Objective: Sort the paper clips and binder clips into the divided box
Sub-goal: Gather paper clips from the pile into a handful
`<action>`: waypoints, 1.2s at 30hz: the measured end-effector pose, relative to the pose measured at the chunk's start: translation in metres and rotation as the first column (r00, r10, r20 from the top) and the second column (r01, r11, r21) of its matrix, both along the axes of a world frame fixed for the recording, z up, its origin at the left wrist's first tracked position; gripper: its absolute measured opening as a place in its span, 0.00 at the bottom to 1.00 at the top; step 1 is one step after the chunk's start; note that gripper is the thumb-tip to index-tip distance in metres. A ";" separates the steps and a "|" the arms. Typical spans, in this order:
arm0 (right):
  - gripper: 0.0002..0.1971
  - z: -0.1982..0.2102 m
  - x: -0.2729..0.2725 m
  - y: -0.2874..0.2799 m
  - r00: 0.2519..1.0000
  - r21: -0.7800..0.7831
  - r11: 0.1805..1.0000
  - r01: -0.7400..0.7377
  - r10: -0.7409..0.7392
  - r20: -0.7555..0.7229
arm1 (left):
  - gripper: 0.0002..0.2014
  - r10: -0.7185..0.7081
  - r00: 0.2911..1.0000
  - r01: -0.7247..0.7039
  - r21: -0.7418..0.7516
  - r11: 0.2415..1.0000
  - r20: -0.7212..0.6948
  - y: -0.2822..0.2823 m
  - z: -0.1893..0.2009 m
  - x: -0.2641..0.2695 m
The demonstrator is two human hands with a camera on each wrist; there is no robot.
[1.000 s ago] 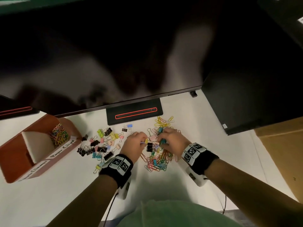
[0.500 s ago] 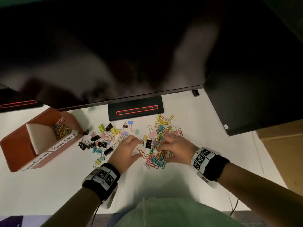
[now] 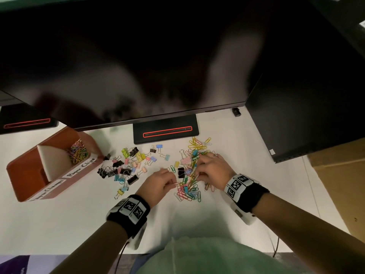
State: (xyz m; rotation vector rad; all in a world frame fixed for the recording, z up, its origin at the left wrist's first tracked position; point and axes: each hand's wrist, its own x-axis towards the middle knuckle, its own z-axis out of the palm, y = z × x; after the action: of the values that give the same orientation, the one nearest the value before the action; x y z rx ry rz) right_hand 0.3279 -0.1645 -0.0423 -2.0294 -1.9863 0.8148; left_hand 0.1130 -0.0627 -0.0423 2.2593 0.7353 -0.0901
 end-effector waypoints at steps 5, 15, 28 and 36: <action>0.08 0.008 0.013 -0.001 0.996 0.056 0.995 0.086 -0.086 -0.001 | 0.10 0.041 0.999 -0.044 -0.142 0.989 -0.025 -0.021 0.003 0.001; 0.18 0.013 0.023 -0.028 0.997 -0.206 0.978 0.002 -0.017 -0.070 | 0.08 0.177 0.982 -0.181 -0.081 0.980 -0.060 -0.029 -0.011 0.013; 0.12 -0.005 0.002 -0.017 0.999 -0.066 0.997 0.037 -0.038 -0.013 | 0.07 0.177 0.984 -0.175 0.059 0.983 -0.023 -0.013 -0.009 0.002; 0.08 -0.004 0.004 -0.005 0.998 0.041 0.998 -0.037 0.036 0.045 | 0.02 0.211 0.975 -0.213 0.019 0.977 0.067 0.002 0.007 -0.019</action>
State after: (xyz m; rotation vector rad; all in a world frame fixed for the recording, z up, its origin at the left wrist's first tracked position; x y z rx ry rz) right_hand 0.3316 -0.1697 -0.0464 -2.0106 -2.0520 0.7353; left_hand 0.0941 -0.0610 -0.0355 2.1828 0.9427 0.0951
